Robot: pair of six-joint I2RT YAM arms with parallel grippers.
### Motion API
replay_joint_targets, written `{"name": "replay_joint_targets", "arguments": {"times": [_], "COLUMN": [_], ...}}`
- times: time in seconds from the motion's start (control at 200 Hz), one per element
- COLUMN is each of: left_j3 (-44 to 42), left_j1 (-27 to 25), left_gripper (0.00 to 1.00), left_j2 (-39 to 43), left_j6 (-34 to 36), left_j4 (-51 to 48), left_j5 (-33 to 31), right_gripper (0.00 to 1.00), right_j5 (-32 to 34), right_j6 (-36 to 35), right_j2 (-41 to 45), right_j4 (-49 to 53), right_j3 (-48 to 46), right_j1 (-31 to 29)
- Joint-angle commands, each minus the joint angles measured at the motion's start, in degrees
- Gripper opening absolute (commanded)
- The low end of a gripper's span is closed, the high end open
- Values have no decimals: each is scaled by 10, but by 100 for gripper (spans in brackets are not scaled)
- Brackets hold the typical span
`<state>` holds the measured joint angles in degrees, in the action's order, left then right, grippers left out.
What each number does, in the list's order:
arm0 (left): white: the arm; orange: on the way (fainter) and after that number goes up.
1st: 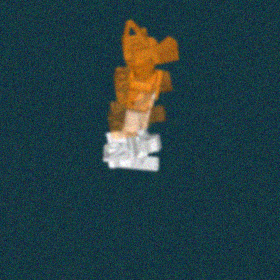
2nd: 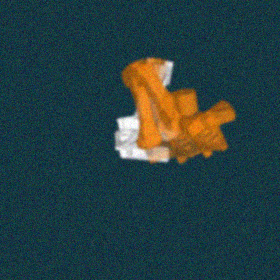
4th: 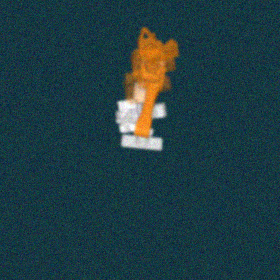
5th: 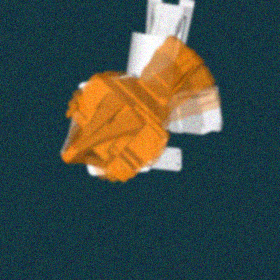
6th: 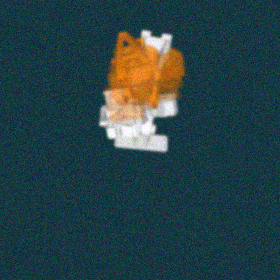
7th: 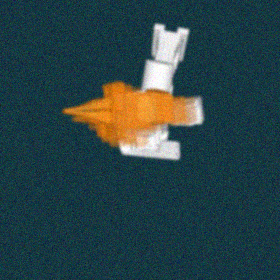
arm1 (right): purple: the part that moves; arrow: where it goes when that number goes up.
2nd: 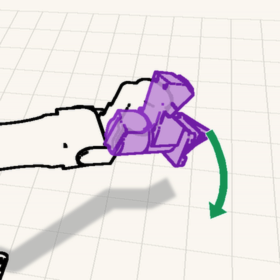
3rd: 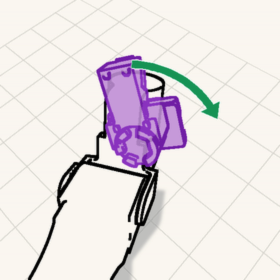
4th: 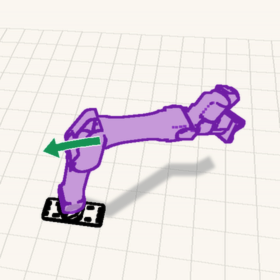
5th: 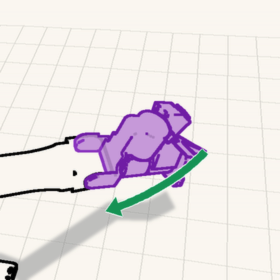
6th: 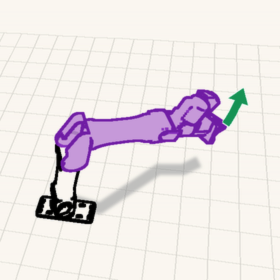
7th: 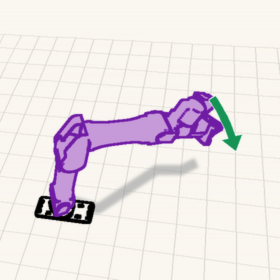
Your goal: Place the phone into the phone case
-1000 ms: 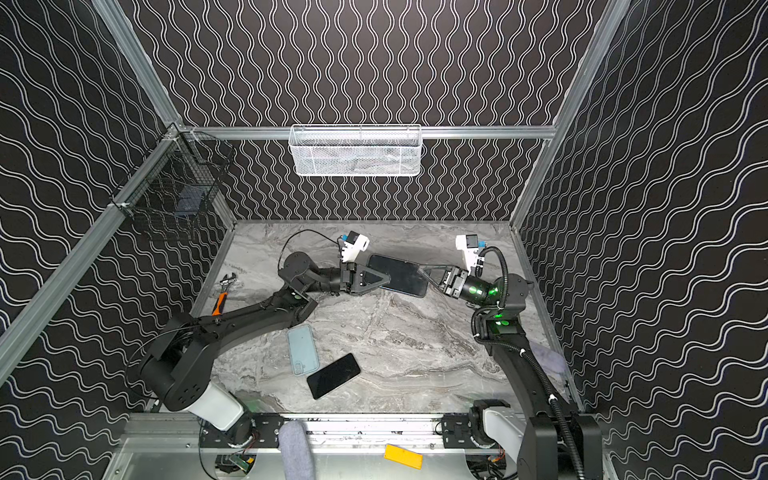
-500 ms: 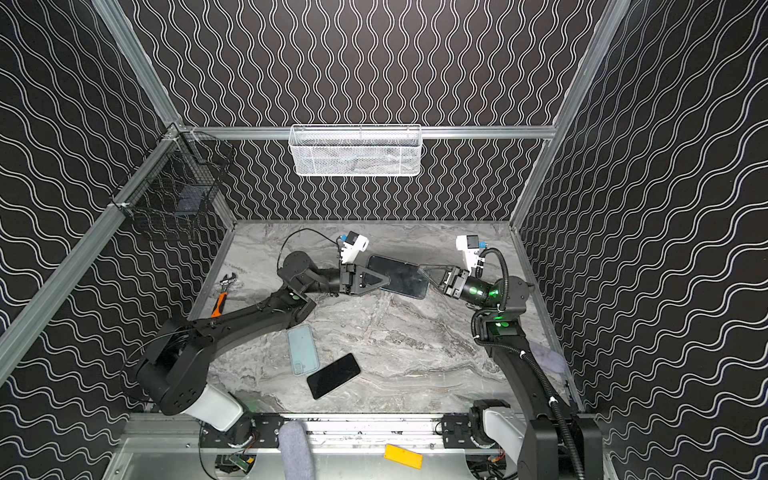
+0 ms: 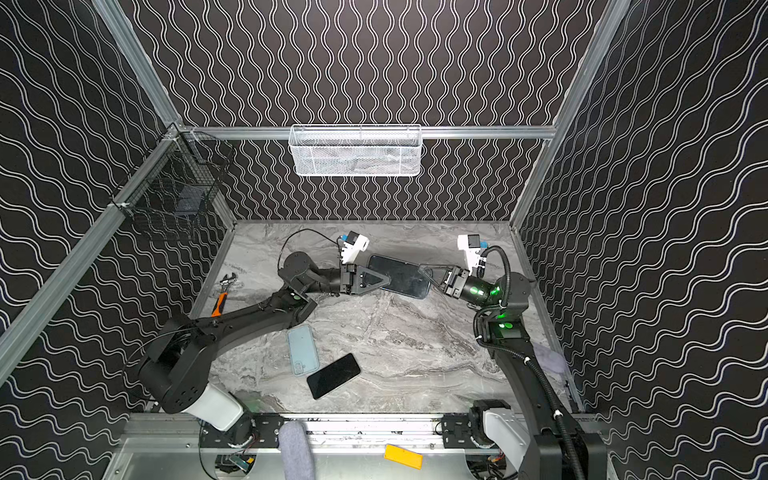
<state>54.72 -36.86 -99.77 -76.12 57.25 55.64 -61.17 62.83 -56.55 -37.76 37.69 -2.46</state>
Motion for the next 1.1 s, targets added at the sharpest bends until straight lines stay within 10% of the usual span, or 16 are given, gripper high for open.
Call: {"name": "replay_joint_targets", "arguments": {"times": [0.0, 0.485, 0.856, 1.091], "left_j3": [-3, -17, -15, -13], "left_j1": [0, 4, 5, 5], "left_gripper": [0, 0, 0, 0], "left_j2": [2, 22, 23, 23], "left_j6": [-5, 22, 37, 35], "left_j4": [7, -28, -49, -47], "left_j5": [-9, -26, -29, -29], "right_gripper": [3, 26, 0, 0], "right_j5": [39, 6, 15, 39], "right_j6": [-98, -26, -61, -150], "right_j2": [16, 31, 39, 46], "right_j4": [94, -4, 56, 186], "right_j3": [22, 9, 25, 55], "right_j1": [1, 2, 2, 1]}}
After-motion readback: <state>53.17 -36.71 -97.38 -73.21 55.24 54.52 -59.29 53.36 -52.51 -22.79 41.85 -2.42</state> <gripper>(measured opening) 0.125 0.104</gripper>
